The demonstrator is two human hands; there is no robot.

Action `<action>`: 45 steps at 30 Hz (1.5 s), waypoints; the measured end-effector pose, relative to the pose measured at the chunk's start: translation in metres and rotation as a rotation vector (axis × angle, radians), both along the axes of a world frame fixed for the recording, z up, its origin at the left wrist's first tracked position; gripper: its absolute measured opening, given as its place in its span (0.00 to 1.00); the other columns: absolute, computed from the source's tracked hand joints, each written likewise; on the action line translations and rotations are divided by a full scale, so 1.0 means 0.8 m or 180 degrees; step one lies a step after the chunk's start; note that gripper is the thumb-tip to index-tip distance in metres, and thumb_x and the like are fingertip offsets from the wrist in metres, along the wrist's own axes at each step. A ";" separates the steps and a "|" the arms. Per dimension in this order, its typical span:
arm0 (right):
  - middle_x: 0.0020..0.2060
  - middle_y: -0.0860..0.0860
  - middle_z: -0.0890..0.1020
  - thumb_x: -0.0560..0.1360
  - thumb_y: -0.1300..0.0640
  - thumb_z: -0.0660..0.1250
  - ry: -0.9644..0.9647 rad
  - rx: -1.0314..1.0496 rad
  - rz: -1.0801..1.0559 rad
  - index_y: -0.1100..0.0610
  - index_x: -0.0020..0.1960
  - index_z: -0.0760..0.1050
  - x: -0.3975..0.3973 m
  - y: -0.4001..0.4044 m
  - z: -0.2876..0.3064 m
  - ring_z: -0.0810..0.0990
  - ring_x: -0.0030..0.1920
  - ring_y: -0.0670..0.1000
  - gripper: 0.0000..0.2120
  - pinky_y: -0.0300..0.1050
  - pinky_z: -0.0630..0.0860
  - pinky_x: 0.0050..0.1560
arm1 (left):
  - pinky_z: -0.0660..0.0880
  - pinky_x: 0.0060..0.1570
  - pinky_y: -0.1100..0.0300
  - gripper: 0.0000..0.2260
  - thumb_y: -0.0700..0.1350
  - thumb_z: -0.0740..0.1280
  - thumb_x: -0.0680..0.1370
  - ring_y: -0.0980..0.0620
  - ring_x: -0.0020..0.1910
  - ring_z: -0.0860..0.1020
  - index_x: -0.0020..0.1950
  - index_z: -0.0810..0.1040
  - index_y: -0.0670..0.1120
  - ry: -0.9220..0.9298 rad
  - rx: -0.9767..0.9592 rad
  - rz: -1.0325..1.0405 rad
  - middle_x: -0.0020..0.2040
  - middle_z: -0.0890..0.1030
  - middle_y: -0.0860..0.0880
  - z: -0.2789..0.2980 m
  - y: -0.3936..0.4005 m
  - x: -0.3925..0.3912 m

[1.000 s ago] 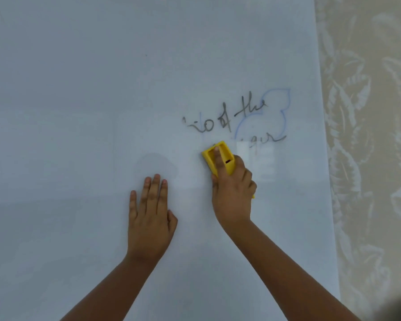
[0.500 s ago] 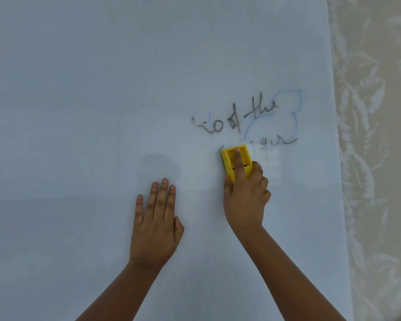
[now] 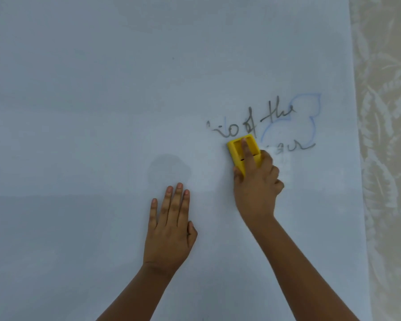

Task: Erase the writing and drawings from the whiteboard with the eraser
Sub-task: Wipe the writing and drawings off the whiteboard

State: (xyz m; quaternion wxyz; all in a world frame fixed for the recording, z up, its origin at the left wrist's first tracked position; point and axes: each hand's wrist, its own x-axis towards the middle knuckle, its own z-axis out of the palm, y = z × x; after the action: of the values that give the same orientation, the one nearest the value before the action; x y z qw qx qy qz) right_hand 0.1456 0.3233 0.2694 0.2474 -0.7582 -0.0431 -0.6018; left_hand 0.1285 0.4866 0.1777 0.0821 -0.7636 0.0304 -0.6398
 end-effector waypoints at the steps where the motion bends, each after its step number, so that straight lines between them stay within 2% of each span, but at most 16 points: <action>1: 0.65 0.60 0.69 0.75 0.52 0.66 -0.0035 -0.0186 0.0047 0.45 0.73 0.59 -0.005 0.007 -0.013 0.72 0.52 0.62 0.30 0.57 0.70 0.45 | 0.53 0.70 0.43 0.26 0.45 0.52 0.75 0.43 0.72 0.60 0.72 0.62 0.39 0.0003 0.0003 0.0009 0.73 0.62 0.41 0.000 0.000 0.000; 5: 0.61 0.62 0.74 0.71 0.54 0.71 -0.0035 -0.0540 0.0130 0.48 0.70 0.66 -0.002 -0.022 -0.055 0.75 0.49 0.65 0.29 0.59 0.72 0.43 | 0.53 0.71 0.43 0.26 0.45 0.52 0.75 0.43 0.73 0.59 0.73 0.61 0.39 -0.0015 0.0022 0.0012 0.73 0.61 0.41 -0.003 0.001 0.002; 10: 0.67 0.61 0.66 0.76 0.52 0.64 0.0097 0.0136 -0.0163 0.45 0.74 0.55 0.020 -0.053 0.008 0.70 0.55 0.64 0.30 0.61 0.70 0.49 | 0.52 0.71 0.43 0.26 0.45 0.52 0.76 0.44 0.73 0.58 0.73 0.59 0.39 -0.0072 0.0028 -0.0031 0.73 0.61 0.41 -0.002 0.003 0.005; 13: 0.69 0.59 0.64 0.77 0.50 0.62 -0.0002 -0.0201 -0.0049 0.44 0.74 0.52 0.009 -0.019 0.023 0.69 0.57 0.62 0.30 0.59 0.70 0.50 | 0.53 0.71 0.43 0.25 0.45 0.52 0.76 0.43 0.72 0.59 0.73 0.60 0.39 -0.0092 0.0017 -0.0049 0.73 0.61 0.41 -0.003 0.002 0.003; 16: 0.65 0.61 0.70 0.75 0.51 0.66 -0.0204 -0.0812 0.0171 0.47 0.72 0.60 -0.007 -0.001 -0.017 0.73 0.52 0.64 0.28 0.58 0.72 0.44 | 0.54 0.70 0.43 0.25 0.44 0.53 0.75 0.44 0.72 0.59 0.73 0.60 0.39 -0.0087 0.0007 -0.0047 0.73 0.61 0.42 -0.003 0.000 0.002; 19: 0.62 0.61 0.74 0.73 0.52 0.69 -0.0268 -0.0996 0.0228 0.49 0.69 0.66 -0.004 -0.023 -0.046 0.76 0.49 0.64 0.26 0.58 0.73 0.42 | 0.54 0.70 0.44 0.25 0.44 0.53 0.75 0.44 0.72 0.59 0.72 0.62 0.39 -0.0097 -0.0008 -0.0011 0.73 0.61 0.42 -0.003 0.000 0.002; 24: 0.65 0.60 0.70 0.75 0.53 0.66 -0.0370 -0.0199 0.0283 0.49 0.70 0.64 0.014 -0.035 0.016 0.72 0.54 0.65 0.25 0.62 0.71 0.48 | 0.53 0.71 0.44 0.26 0.45 0.53 0.75 0.45 0.73 0.58 0.73 0.62 0.39 -0.0094 0.0002 -0.0042 0.73 0.61 0.42 -0.003 0.001 0.005; 27: 0.68 0.58 0.68 0.76 0.53 0.65 -0.0561 -0.0048 0.0583 0.51 0.69 0.66 0.013 -0.005 0.038 0.71 0.59 0.63 0.23 0.62 0.70 0.51 | 0.54 0.70 0.44 0.25 0.45 0.53 0.75 0.45 0.73 0.58 0.73 0.61 0.40 -0.0097 0.0002 -0.0055 0.73 0.61 0.43 -0.004 0.002 0.004; 30: 0.71 0.59 0.66 0.77 0.52 0.62 -0.0658 -0.0434 0.0556 0.50 0.71 0.62 0.011 0.009 0.006 0.71 0.60 0.61 0.24 0.60 0.70 0.53 | 0.53 0.70 0.44 0.25 0.45 0.53 0.75 0.45 0.73 0.58 0.72 0.61 0.40 -0.0129 0.0014 -0.0030 0.73 0.61 0.43 -0.004 0.002 0.004; 33: 0.72 0.58 0.64 0.73 0.50 0.55 -0.0627 -0.0879 0.0360 0.49 0.72 0.59 0.018 -0.017 -0.040 0.72 0.63 0.59 0.28 0.61 0.68 0.57 | 0.54 0.70 0.44 0.25 0.45 0.53 0.75 0.45 0.72 0.59 0.72 0.62 0.39 -0.0130 0.0001 -0.0053 0.73 0.62 0.42 -0.006 0.001 0.004; 36: 0.71 0.61 0.64 0.73 0.51 0.54 -0.0391 -0.0328 0.0142 0.51 0.73 0.59 0.034 -0.059 -0.030 0.70 0.62 0.63 0.27 0.64 0.66 0.57 | 0.53 0.70 0.44 0.26 0.45 0.53 0.75 0.45 0.73 0.58 0.73 0.61 0.40 -0.0088 0.0001 -0.0053 0.73 0.62 0.42 -0.006 0.002 0.004; 38: 0.71 0.62 0.63 0.76 0.54 0.58 -0.0234 0.0313 0.0105 0.53 0.74 0.57 0.041 -0.071 0.007 0.68 0.60 0.66 0.27 0.64 0.65 0.56 | 0.53 0.71 0.44 0.26 0.45 0.53 0.75 0.44 0.73 0.57 0.73 0.60 0.40 -0.0080 0.0007 -0.0040 0.73 0.62 0.42 -0.005 0.003 0.004; 40: 0.72 0.62 0.60 0.75 0.55 0.60 -0.0161 0.0599 0.0150 0.53 0.74 0.55 0.039 -0.058 0.044 0.66 0.62 0.66 0.29 0.62 0.64 0.57 | 0.53 0.71 0.44 0.26 0.45 0.53 0.75 0.45 0.73 0.57 0.73 0.60 0.40 -0.0073 0.0002 -0.0064 0.73 0.62 0.42 -0.005 0.002 0.005; 42: 0.73 0.62 0.58 0.75 0.53 0.60 -0.0234 0.0378 0.0229 0.52 0.75 0.53 0.029 -0.028 0.059 0.66 0.61 0.64 0.31 0.59 0.64 0.58 | 0.53 0.70 0.44 0.26 0.45 0.53 0.75 0.44 0.73 0.57 0.73 0.61 0.40 -0.0094 0.0003 -0.0085 0.73 0.62 0.42 -0.005 0.002 0.005; 45: 0.72 0.62 0.62 0.73 0.53 0.59 -0.0541 -0.0376 0.0439 0.52 0.74 0.56 0.012 0.014 0.030 0.69 0.58 0.63 0.30 0.58 0.66 0.55 | 0.54 0.70 0.44 0.25 0.45 0.53 0.75 0.44 0.73 0.58 0.72 0.62 0.39 -0.0125 0.0014 -0.0067 0.73 0.63 0.42 -0.005 0.003 0.005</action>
State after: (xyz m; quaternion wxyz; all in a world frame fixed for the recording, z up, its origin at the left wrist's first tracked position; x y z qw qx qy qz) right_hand 0.1556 0.3347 0.2931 0.2385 -0.7129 -0.1513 -0.6419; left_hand 0.1324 0.4890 0.1736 0.0776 -0.7504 0.0381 -0.6553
